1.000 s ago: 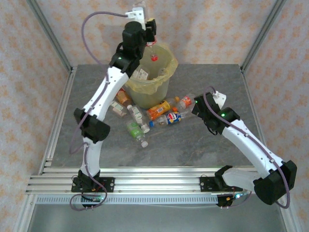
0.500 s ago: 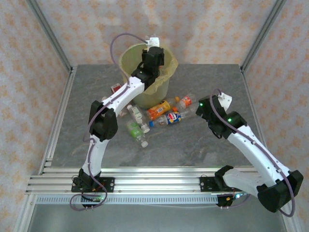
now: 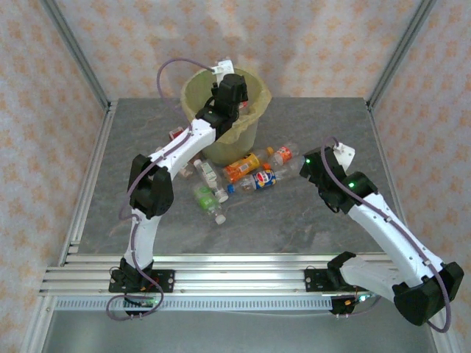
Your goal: Put the plastic bottles in the bin
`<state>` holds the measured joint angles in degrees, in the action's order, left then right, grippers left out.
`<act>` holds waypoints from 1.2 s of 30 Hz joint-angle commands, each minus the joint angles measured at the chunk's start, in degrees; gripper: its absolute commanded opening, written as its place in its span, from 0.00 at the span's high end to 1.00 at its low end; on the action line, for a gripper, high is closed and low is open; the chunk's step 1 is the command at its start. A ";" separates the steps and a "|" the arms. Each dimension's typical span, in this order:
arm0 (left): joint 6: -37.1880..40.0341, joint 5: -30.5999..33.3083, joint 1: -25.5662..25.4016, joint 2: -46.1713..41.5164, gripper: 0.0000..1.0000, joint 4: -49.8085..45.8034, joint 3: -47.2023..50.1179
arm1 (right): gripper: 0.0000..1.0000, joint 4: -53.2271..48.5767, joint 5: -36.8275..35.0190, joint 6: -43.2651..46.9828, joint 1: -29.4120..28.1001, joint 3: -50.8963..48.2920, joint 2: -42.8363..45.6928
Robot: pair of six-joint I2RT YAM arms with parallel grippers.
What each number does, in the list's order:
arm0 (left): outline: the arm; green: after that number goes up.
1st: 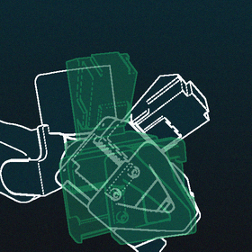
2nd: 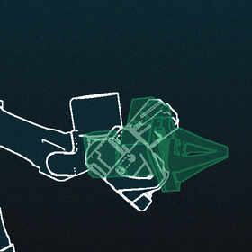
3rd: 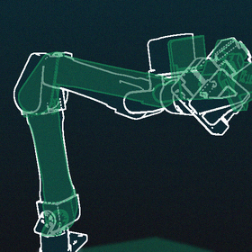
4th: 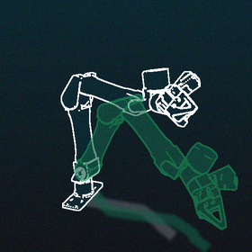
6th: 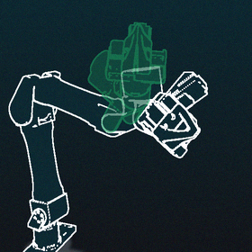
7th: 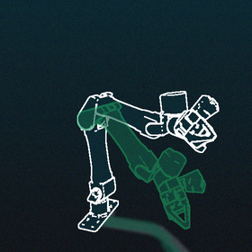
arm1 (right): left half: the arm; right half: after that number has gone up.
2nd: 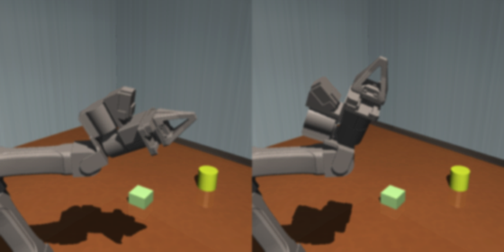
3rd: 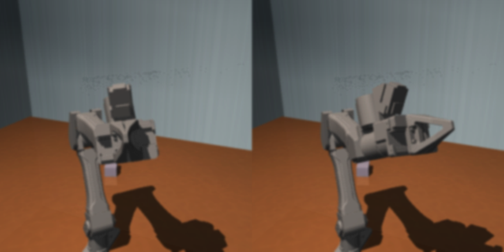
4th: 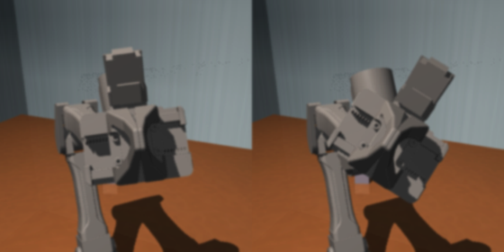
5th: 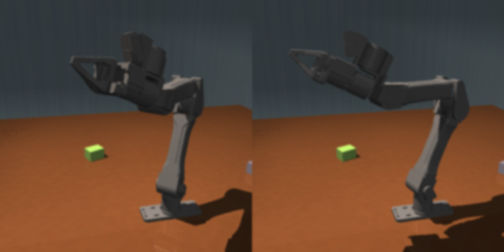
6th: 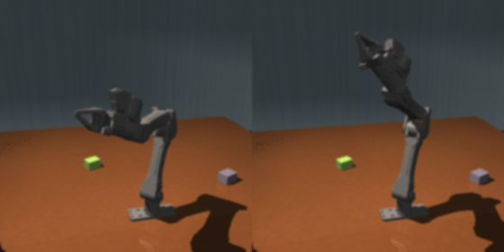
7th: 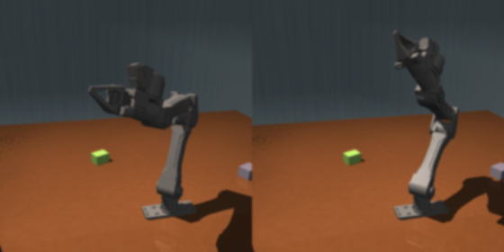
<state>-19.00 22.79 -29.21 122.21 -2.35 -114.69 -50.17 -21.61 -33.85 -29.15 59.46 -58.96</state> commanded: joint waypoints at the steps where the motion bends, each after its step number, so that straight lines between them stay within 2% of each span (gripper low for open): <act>1: -2.05 -1.36 0.12 -2.46 0.53 -5.05 -1.81 | 0.01 -1.25 -1.73 -0.26 0.23 -0.93 0.86; 9: 3.03 -8.61 0.19 1.32 0.50 -17.17 -9.92 | 0.01 -0.21 -1.00 -0.43 0.23 -1.27 0.81; 20: 4.62 -14.14 0.12 -0.93 0.22 -20.46 -11.10 | 0.01 0.15 -0.92 -0.44 0.23 -1.21 0.53; 31: 3.74 -15.58 0.13 -8.07 0.21 -17.53 -5.39 | 0.01 0.17 -0.61 -0.31 0.23 -0.58 -0.16; 36: 4.58 -20.80 0.32 -10.06 0.29 -18.49 -5.53 | 0.01 0.31 -0.64 -0.48 0.23 -0.74 -0.36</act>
<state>-15.09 5.67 -29.15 115.77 -21.30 -119.94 -50.11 -21.41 -33.87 -29.15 58.96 -59.02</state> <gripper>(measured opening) 0.720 0.991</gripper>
